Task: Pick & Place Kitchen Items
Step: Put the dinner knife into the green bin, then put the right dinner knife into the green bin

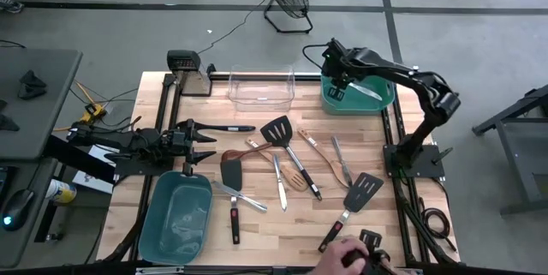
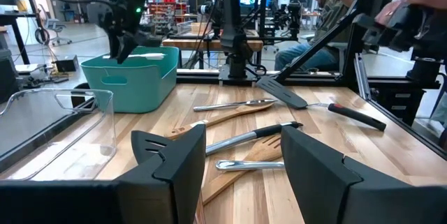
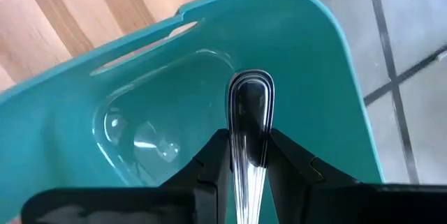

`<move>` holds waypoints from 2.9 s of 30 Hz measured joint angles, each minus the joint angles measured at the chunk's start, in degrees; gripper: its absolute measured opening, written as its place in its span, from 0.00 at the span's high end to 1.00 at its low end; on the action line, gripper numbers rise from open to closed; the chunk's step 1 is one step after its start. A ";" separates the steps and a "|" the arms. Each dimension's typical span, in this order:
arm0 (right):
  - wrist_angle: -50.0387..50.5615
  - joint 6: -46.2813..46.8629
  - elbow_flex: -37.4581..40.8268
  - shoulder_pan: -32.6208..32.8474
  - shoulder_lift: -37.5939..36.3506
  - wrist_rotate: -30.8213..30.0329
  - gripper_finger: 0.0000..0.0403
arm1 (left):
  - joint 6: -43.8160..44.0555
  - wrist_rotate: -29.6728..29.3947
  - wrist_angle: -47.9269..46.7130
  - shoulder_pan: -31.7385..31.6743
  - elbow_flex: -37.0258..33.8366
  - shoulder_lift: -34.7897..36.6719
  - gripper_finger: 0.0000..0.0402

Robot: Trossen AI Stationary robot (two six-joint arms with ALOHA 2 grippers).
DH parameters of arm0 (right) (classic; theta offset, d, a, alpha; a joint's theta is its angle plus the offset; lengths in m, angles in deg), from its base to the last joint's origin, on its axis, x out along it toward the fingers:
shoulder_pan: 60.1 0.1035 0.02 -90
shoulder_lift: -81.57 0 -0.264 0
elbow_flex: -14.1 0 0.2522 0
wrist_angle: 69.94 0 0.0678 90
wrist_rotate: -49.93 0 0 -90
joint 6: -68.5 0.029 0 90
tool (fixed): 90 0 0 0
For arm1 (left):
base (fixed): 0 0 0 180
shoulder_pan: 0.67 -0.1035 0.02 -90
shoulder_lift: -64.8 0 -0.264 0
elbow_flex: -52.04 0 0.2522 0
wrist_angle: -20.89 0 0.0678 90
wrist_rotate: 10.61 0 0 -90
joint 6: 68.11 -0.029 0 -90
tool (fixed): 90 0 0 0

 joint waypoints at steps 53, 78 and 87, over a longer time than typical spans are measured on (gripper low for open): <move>-2.18 16.86 0.00 -5.68 8.97 10.78 0.77 | 0.01 -0.01 -0.01 -0.01 0.00 0.00 0.54; -1.65 21.15 0.00 -5.98 3.26 8.73 0.44 | 0.01 0.00 -0.01 0.00 0.00 0.00 0.54; 0.67 20.98 0.00 -5.87 -3.69 8.81 0.44 | 0.01 0.00 0.00 0.00 0.00 0.00 0.54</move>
